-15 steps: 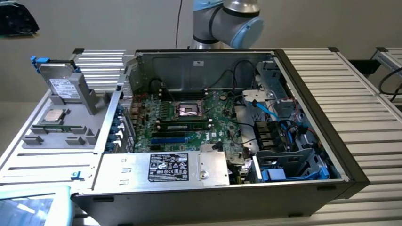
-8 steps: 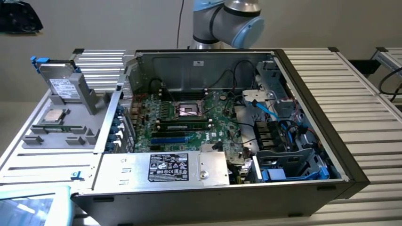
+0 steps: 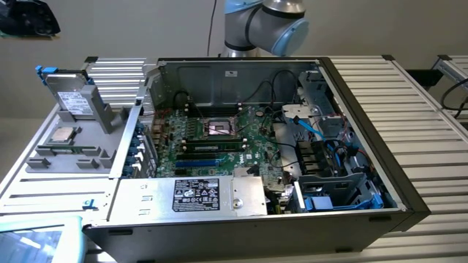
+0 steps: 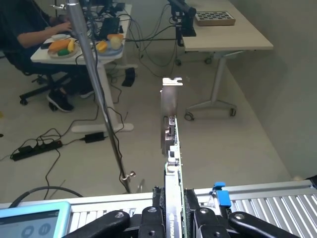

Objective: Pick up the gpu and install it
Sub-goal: 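Pick up the gpu and move the gpu toward the slot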

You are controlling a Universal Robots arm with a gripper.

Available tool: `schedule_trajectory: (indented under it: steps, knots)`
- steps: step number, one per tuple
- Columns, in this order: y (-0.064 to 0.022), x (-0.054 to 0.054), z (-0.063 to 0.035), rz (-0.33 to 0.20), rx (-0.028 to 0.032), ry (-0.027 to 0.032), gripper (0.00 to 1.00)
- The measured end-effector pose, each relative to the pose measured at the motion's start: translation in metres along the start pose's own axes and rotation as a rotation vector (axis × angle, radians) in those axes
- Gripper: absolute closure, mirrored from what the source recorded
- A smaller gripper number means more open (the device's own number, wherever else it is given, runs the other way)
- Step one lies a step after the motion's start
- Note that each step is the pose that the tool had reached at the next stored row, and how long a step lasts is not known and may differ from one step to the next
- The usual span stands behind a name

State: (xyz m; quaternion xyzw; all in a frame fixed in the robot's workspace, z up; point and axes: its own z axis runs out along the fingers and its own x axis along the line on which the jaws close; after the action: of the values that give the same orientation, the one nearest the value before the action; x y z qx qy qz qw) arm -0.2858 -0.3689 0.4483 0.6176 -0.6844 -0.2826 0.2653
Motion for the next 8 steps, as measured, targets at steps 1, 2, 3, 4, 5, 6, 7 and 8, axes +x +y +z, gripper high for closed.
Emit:
schedule_trajectory:
  steps: [1, 2, 3, 4, 5, 6, 7, 8]
  knots:
    - [-0.0017, 0.000, -0.0018, 0.000, -0.0060, -0.0004, 0.73]
    - [-0.0034, 0.000, -0.0034, -0.001, -0.0128, -0.0010, 0.73]
    - [-0.0050, -0.001, -0.0049, -0.002, -0.0201, -0.0017, 0.73]
    - [-0.0066, -0.001, -0.0064, -0.003, -0.0283, -0.0029, 0.73]
    - [-0.0082, -0.001, -0.0078, -0.005, -0.0356, -0.0043, 0.73]
    - [-0.0101, -0.001, -0.0095, -0.006, -0.0418, -0.0056, 0.73]
    - [-0.0120, -0.001, -0.0114, -0.008, -0.0465, -0.0065, 0.73]
    - [-0.0128, -0.002, -0.0122, -0.008, -0.0480, -0.0067, 0.73]
